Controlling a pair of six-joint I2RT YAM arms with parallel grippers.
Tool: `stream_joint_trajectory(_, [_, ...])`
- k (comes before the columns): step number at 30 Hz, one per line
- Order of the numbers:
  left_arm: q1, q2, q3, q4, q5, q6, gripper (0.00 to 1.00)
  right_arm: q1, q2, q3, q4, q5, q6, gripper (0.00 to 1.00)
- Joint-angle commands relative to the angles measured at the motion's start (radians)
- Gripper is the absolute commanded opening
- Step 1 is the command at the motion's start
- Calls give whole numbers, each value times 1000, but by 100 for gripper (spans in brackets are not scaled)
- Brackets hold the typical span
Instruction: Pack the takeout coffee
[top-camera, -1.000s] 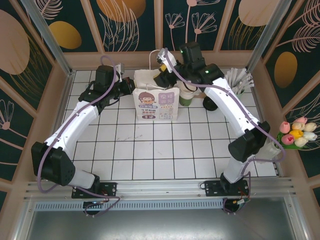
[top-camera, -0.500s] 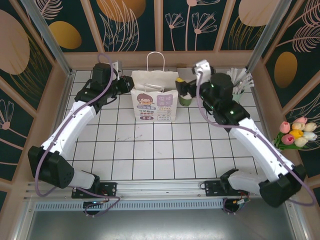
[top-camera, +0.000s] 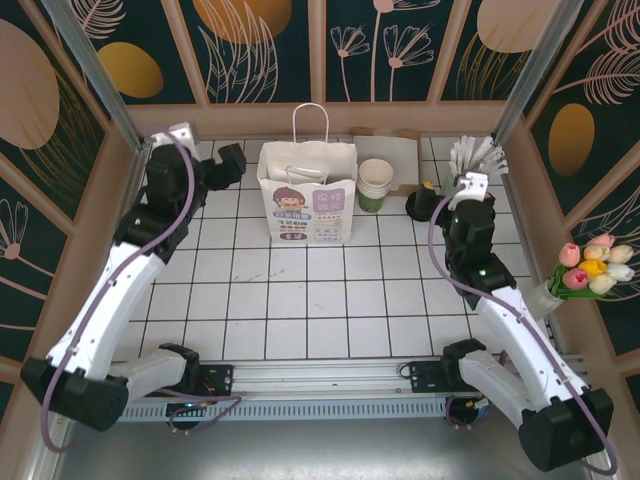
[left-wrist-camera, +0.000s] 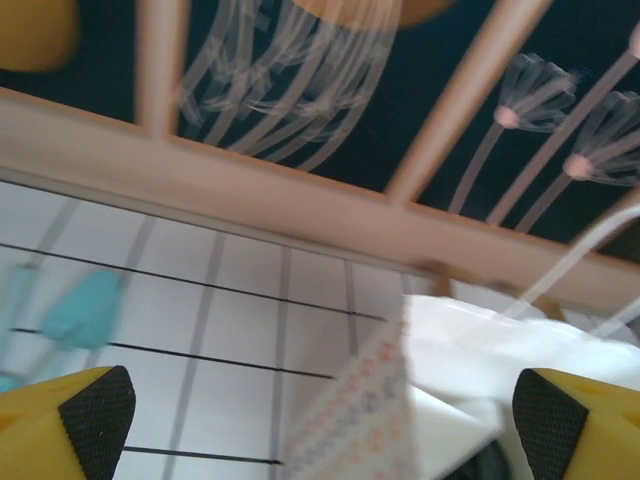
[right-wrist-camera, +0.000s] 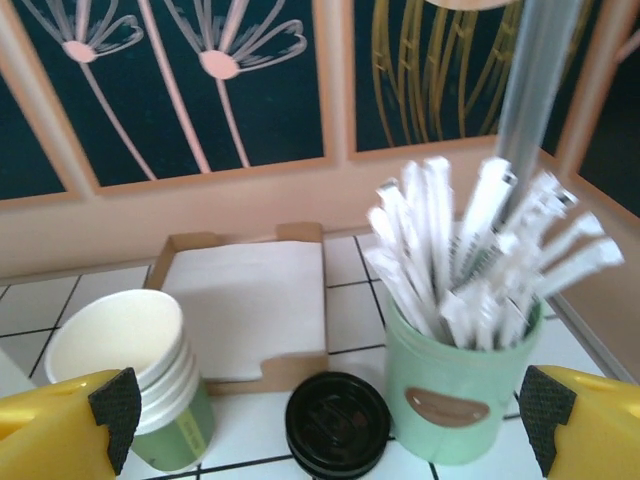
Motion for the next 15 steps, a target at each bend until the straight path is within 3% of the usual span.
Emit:
stream_joint_trajectory(1, [1, -93, -125, 111, -332, 37, 99, -31, -58, -68, 84, 56, 90, 99])
stream_joint_trajectory(6, [1, -248, -457, 305, -667, 63, 99, -129, -111, -147, 102, -85, 247, 99])
stream_joint_trajectory(12, [10, -298, -747, 435, -894, 37, 99, -209, -65, -259, 138, -146, 209, 99])
stream_joint_trajectory(15, [22, -292, -844, 542, -918, 68, 99, -269, 1, -287, 148, -183, 205, 99])
